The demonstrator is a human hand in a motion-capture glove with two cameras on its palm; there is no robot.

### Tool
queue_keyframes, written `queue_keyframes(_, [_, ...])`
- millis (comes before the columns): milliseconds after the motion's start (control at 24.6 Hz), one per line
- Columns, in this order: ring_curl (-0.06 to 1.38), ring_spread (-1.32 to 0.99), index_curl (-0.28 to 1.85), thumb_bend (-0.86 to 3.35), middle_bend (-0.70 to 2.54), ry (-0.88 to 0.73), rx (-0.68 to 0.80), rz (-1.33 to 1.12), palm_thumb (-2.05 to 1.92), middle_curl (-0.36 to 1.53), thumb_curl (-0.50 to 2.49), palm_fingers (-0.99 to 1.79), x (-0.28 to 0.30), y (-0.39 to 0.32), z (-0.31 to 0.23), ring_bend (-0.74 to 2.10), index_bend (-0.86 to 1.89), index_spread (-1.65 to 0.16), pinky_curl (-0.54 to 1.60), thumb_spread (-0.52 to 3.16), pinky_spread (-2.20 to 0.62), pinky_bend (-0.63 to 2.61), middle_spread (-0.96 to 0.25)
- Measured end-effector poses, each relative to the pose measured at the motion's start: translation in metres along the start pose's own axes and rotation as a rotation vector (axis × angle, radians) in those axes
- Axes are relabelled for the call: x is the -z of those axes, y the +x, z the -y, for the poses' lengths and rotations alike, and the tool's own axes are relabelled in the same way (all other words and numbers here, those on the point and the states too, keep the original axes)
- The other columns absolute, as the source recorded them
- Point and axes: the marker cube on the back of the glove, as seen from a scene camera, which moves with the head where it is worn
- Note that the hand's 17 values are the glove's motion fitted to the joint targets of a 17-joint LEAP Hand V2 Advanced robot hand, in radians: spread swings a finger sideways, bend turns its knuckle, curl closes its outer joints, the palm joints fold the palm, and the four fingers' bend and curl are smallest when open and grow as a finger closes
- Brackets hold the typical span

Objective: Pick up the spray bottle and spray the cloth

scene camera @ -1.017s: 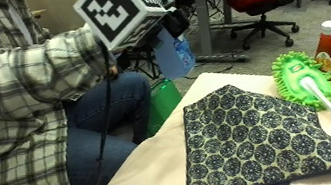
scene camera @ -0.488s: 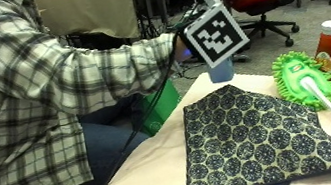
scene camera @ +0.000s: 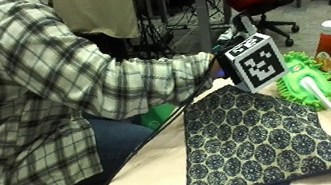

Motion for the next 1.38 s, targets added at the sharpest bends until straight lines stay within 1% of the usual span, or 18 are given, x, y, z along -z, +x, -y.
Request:
queue_keyframes(244, [0.5,-0.18,0.61,-0.03,0.65,0.057,0.003,0.043,1.1,0.52,0.78,1.31,0.017,0.021,0.032,0.63,0.33,-0.27,0.46,-0.01,-0.17,0.41,-0.1])
queue_keyframes(448, [0.5,-0.18,0.61,-0.04,0.63,-0.047,-0.022,0.087,1.09,0.52,0.78,1.29,0.005,0.018,0.007,0.62,0.31,-0.27,0.46,0.02,-0.17,0.42,-0.1])
queue_keyframes(692, [0.5,-0.18,0.58,-0.04,0.59,-0.102,-0.048,0.097,1.06,0.51,0.76,1.16,0.007,0.018,0.004,0.61,0.19,-0.26,0.47,0.12,-0.14,0.45,-0.09])
queue_keyframes(814, [0.48,-0.16,0.55,-0.03,0.52,-0.138,-0.061,0.093,1.07,0.49,0.76,0.96,0.01,0.015,0.002,0.55,0.12,-0.26,0.46,0.18,-0.08,0.42,-0.09])
queue_keyframes(895, [0.49,-0.15,0.53,-0.03,0.45,-0.166,-0.067,0.076,1.05,0.48,0.76,0.7,0.013,0.011,0.0,0.54,0.1,-0.27,0.46,0.31,-0.02,0.37,-0.08])
queue_keyframes(936, [0.49,-0.14,0.52,-0.04,0.41,-0.179,-0.069,0.059,1.03,0.46,0.76,0.48,0.016,0.009,-0.001,0.5,0.07,-0.29,0.47,0.36,0.01,0.36,-0.08])
queue_keyframes(1017, [0.49,-0.1,0.54,-0.07,0.34,-0.198,-0.075,0.012,0.95,0.45,0.74,0.09,0.023,0.005,-0.003,0.42,0.12,-0.3,0.49,0.45,0.06,0.32,-0.07])
queue_keyframes(1058, [0.49,-0.09,0.54,-0.07,0.33,-0.202,-0.078,-0.018,0.93,0.45,0.73,0.02,0.026,0.003,-0.003,0.4,0.13,-0.3,0.49,0.5,0.07,0.31,-0.07])
queue_keyframes(1099, [0.47,-0.08,0.53,-0.08,0.31,-0.203,-0.08,-0.049,0.89,0.43,0.72,-0.03,0.03,0.001,-0.003,0.35,0.15,-0.31,0.47,0.54,0.07,0.3,-0.06])
queue_keyframes(1221, [0.38,-0.06,0.45,-0.07,0.26,-0.197,-0.084,-0.149,0.82,0.39,0.68,-0.05,0.043,-0.008,-0.005,0.25,0.14,-0.31,0.4,0.65,0.09,0.26,-0.05])
queue_keyframes(1384, [0.32,-0.04,0.42,-0.07,0.22,-0.208,-0.107,-0.332,0.74,0.37,0.64,-0.04,0.065,-0.017,-0.016,0.2,0.14,-0.31,0.36,0.75,0.1,0.23,-0.05])
